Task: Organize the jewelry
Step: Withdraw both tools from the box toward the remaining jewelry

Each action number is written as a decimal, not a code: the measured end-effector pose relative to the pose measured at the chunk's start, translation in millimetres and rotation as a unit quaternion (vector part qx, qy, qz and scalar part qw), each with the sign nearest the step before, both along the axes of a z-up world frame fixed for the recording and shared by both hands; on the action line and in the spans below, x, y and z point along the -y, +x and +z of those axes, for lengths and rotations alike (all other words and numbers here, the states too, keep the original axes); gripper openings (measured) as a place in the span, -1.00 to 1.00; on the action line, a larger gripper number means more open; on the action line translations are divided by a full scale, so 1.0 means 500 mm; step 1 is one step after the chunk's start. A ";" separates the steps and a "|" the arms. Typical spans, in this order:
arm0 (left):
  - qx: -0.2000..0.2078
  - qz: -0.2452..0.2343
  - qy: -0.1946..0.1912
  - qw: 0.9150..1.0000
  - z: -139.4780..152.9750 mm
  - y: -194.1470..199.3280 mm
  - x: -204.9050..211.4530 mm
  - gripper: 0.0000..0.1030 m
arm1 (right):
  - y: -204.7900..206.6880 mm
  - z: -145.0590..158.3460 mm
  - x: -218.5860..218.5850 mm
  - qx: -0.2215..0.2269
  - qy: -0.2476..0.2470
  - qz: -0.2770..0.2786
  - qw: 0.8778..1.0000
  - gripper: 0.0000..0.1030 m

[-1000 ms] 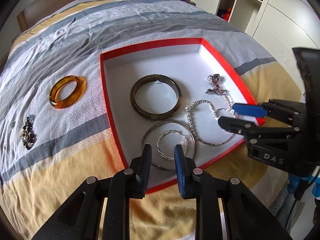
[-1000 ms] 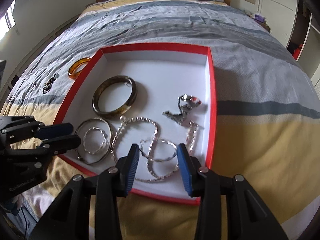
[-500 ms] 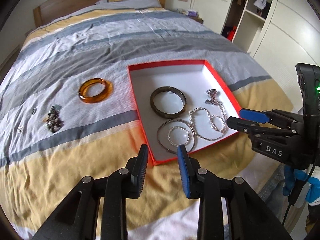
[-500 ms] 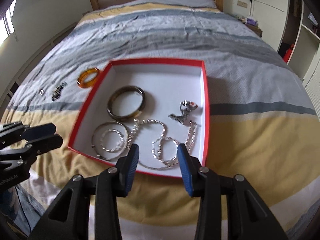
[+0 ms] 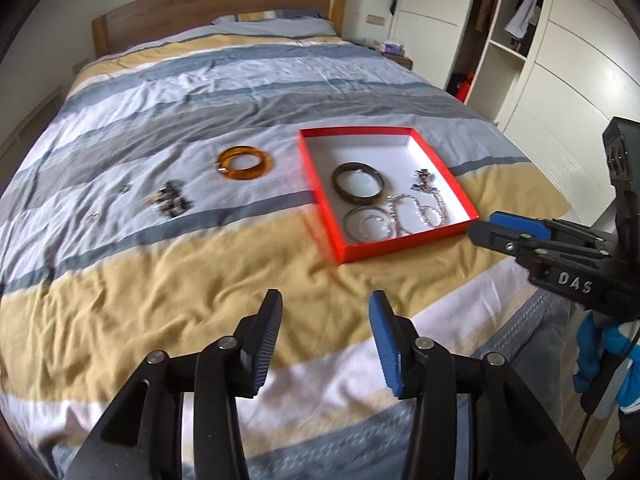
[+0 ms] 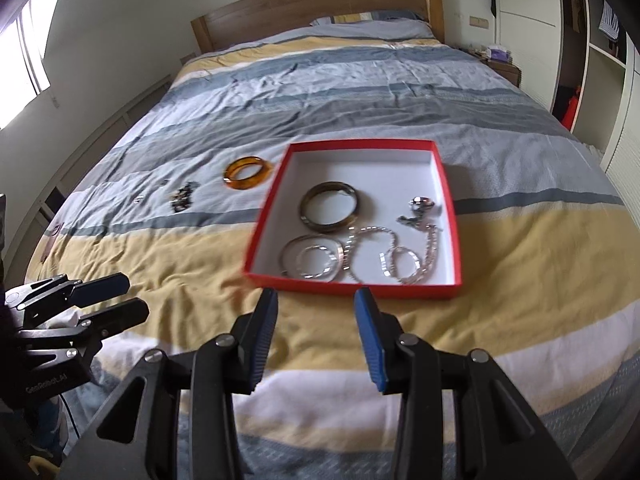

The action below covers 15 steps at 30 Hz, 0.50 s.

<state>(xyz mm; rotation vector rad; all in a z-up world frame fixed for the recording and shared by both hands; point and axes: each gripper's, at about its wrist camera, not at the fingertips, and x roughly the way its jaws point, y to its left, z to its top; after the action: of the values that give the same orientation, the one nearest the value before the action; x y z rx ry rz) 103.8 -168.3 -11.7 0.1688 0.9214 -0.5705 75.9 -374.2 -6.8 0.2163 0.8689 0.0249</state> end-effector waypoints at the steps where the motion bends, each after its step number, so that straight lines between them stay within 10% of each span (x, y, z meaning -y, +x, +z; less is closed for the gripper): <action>1: 0.002 0.006 -0.002 1.000 0.003 -0.007 -0.016 -0.09 | -0.007 0.006 -0.009 0.003 -0.001 0.002 1.000 -0.25; 15: 0.003 0.104 -0.016 0.994 -0.011 -0.032 -0.247 0.00 | -0.021 0.057 -0.165 0.021 -0.028 0.075 0.997 -0.25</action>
<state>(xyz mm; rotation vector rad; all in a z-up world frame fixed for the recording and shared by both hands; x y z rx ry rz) 87.8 -45.0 -17.3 0.0442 0.9106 -0.3924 65.6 -291.9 21.7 0.0971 0.8411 0.1444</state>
